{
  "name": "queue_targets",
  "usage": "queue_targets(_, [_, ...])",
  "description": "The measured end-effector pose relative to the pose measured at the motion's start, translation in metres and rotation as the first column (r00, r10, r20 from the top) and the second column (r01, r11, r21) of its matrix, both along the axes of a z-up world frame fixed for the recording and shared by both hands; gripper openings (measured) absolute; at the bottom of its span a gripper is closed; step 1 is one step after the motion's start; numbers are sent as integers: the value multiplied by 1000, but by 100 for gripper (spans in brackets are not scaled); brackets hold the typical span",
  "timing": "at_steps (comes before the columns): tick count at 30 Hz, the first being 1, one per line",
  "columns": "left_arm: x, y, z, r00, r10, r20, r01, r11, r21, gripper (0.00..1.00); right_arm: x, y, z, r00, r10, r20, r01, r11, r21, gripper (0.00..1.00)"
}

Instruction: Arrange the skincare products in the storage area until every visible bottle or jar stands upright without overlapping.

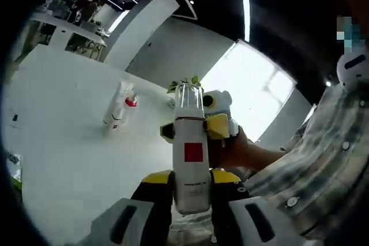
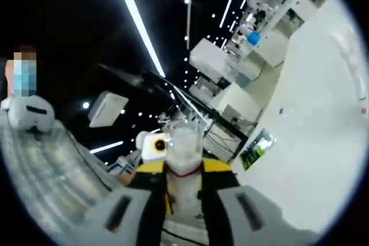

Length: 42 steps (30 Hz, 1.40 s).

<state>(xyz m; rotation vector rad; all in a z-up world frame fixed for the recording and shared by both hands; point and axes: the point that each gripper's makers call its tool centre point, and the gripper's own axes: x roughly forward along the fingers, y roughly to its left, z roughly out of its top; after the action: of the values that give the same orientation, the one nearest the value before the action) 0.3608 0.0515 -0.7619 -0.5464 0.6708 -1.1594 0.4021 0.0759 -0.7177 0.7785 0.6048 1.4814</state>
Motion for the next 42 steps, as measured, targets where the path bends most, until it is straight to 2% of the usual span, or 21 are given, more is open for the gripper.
queue_targets(3, [-10,-7,-2,995,-46,-85,42,998,-45,29,-10,1,4,998,57,40,-57,998,-2,20])
queue_targets(4, [-11,-8,-1,996,-53,-72,49,997,-52,30,-13,1,5,997,70,43,-70,998,-3,20])
queue_targets(5, [-15,-10,2,995,-66,-72,60,995,-78,30,-16,1,6,995,89,44,-89,996,-2,20])
queue_targets(6, [-21,-14,9,990,-90,-109,75,988,-136,28,-19,1,7,994,104,44,-104,995,5,20])
queue_targets(8, [-24,-16,13,985,-102,-140,74,979,-188,27,-26,-1,11,990,138,36,-139,990,26,20])
queue_targets(10, [-26,-17,11,990,-97,-101,81,984,-157,27,-26,-2,9,990,134,41,-135,991,19,20])
queue_targets(11, [-25,-16,6,995,-79,-69,70,991,-118,26,-27,-3,7,989,136,52,-137,991,10,20])
queue_targets(15, [-23,-17,5,996,-57,-74,48,992,-119,26,-25,-3,4,992,114,48,-114,993,1,21])
queue_targets(16, [-19,-16,4,996,-30,-79,21,994,-111,26,-21,-2,2,996,83,38,-83,996,-19,21])
queue_targets(18, [-11,-13,0,998,19,-67,-25,996,-89,25,-14,-1,1,997,27,69,-24,998,-53,22])
queue_targets(21, [-2,-10,-1,996,71,-57,-75,995,-71,25,-7,0,1,996,-24,83,30,997,-76,22])
queue_targets(23, [6,-6,-9,993,119,-13,-118,993,12,25,1,2,-5,995,-64,74,73,990,-123,22])
queue_targets(27, [14,-1,-25,987,146,65,-155,970,189,25,5,3,-14,994,-86,74,97,980,-172,24])
queue_targets(29, [16,0,-29,983,156,93,-174,956,238,25,9,2,-17,992,-111,53,119,976,-184,24])
queue_targets(32, [23,1,-35,974,179,137,-214,927,307,25,24,-6,-17,977,-214,18,213,960,-181,22])
queue_targets(34, [26,-2,-32,971,178,162,-221,926,306,25,28,-10,-17,971,-238,1,235,955,-179,17])
queue_targets(38, [31,-7,-33,973,170,159,-212,930,302,25,30,-12,-16,972,-234,23,234,957,-174,17])
queue_targets(40, [29,-12,-33,979,136,155,-175,944,280,26,30,-16,-16,977,-211,21,211,962,-175,17])
queue_targets(42, [20,-18,-23,986,68,153,-99,974,203,27,25,-19,-11,986,-163,22,164,975,-152,17])
